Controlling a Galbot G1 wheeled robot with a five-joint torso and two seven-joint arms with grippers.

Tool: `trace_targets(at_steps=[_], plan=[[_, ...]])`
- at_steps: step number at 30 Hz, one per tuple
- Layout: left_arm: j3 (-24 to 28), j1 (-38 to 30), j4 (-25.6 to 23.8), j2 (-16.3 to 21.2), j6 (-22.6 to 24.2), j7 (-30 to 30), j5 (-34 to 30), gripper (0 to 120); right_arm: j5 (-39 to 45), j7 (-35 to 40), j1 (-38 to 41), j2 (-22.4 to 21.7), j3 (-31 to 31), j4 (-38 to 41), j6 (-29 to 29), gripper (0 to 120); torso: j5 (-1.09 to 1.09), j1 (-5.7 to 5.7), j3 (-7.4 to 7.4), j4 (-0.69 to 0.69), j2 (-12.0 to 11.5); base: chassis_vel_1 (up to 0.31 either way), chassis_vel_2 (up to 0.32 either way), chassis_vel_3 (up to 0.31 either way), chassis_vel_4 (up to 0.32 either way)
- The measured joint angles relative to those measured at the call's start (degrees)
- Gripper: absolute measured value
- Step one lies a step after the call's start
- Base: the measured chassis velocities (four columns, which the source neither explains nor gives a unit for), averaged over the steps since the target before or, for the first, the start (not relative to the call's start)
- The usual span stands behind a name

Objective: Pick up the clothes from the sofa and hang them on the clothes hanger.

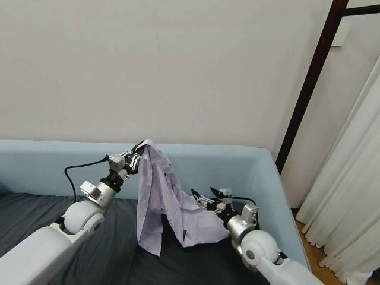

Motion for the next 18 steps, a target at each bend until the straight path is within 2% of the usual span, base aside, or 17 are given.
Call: trace_targets(at_steps=[4,10,18], plan=[[-2.39,3.6,-3.12,2.34,0.12,-0.17,0.22,0,-2.23,2.66,1.77,4.36,-2.9,-4.65,2.16,100,0.0,0.0,0.0,0.02,0.0,0.0,0.0,0.0,0.0],[-4.95,5.76,-4.95,3.56,0.12,-0.29,0.34,0,-5.55,4.46,4.3,8.39,-4.09,-10.12,4.34,100,-0.01,0.0,0.0,0.02,0.0,0.0,0.0,0.0,0.0],[-6.21,6.34,-5.77,3.93,0.02,-0.43,0.34,0,-6.93,2.73,3.97,9.53,-5.01,-11.79,4.57,100,0.0,0.0,0.0,0.01,0.0,0.0,0.0,0.0,0.0]])
